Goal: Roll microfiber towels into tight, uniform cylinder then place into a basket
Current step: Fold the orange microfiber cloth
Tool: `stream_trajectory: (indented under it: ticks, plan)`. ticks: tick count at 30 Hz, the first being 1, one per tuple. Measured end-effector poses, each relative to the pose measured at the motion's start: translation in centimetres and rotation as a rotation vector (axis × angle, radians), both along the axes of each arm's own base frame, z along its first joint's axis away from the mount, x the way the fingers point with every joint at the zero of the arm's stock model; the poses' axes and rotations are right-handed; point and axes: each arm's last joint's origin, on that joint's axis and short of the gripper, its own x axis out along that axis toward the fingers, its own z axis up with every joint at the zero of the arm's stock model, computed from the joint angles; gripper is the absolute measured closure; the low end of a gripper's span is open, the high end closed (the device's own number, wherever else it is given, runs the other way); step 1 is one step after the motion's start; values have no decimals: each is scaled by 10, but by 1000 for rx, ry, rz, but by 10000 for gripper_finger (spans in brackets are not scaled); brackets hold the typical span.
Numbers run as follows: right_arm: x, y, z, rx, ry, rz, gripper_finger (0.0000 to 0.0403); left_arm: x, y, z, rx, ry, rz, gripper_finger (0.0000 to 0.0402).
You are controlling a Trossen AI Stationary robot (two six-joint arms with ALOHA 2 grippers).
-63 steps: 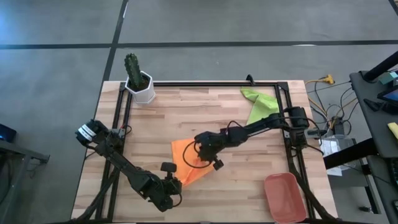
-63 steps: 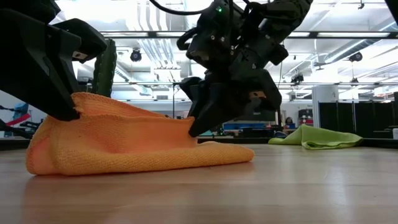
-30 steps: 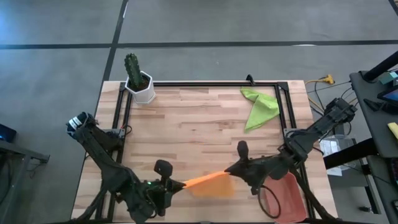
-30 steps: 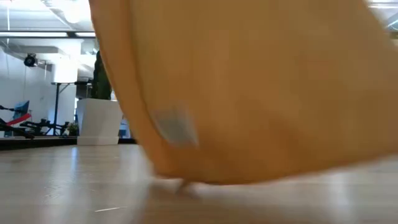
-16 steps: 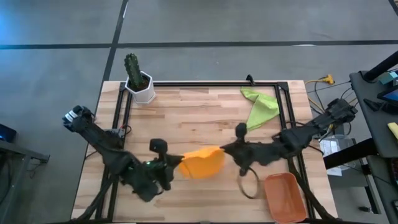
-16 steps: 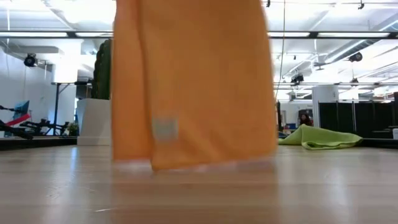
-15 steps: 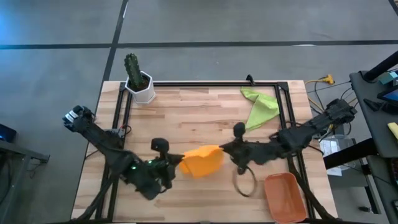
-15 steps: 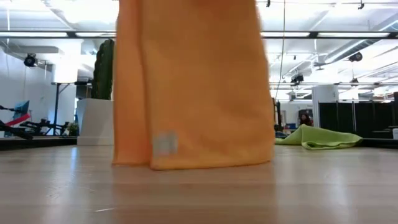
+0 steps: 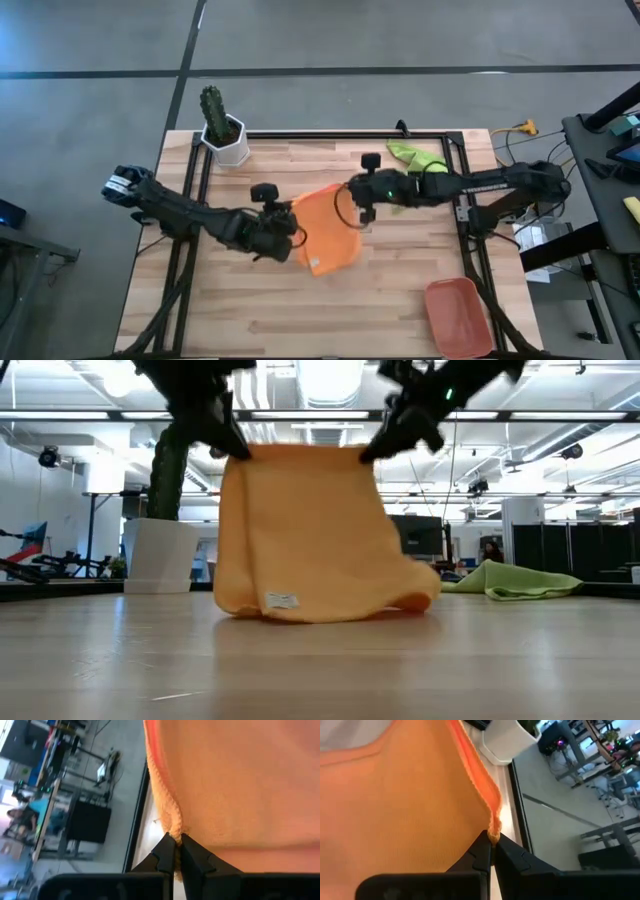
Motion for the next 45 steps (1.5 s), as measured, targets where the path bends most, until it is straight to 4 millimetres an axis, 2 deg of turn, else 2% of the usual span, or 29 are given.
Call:
stream_trajectory:
  ticks: [6, 11, 15, 19, 23, 33, 42, 45]
  plan:
    - [-4, -38, -34, 5, -57, -14, 394, 1, 28, -26, 8, 5, 85, 402]
    - [-4, -48, -55, -53, -111, 0, 394, 2, 44, -48, 37, -1, 78, 402]
    - [-2, -48, -68, -49, -71, 4, 394, -1, 48, -62, 30, -11, 69, 402]
    - [-3, -41, -78, 8, -7, 9, 394, -3, 44, -71, -62, -39, 34, 402]
    - [-6, -31, -84, 43, 65, 26, 394, -3, 34, -71, -165, -68, -16, 402]
    - [-19, 5, -77, 124, 153, 96, 394, 0, 1, -69, -370, -148, -185, 402]
    - [-27, 22, -80, 300, 207, 182, 394, -2, -11, -71, -457, -160, -221, 402]
    - [-29, 24, -85, 317, 224, 189, 394, 1, -15, -77, -491, -142, -241, 402]
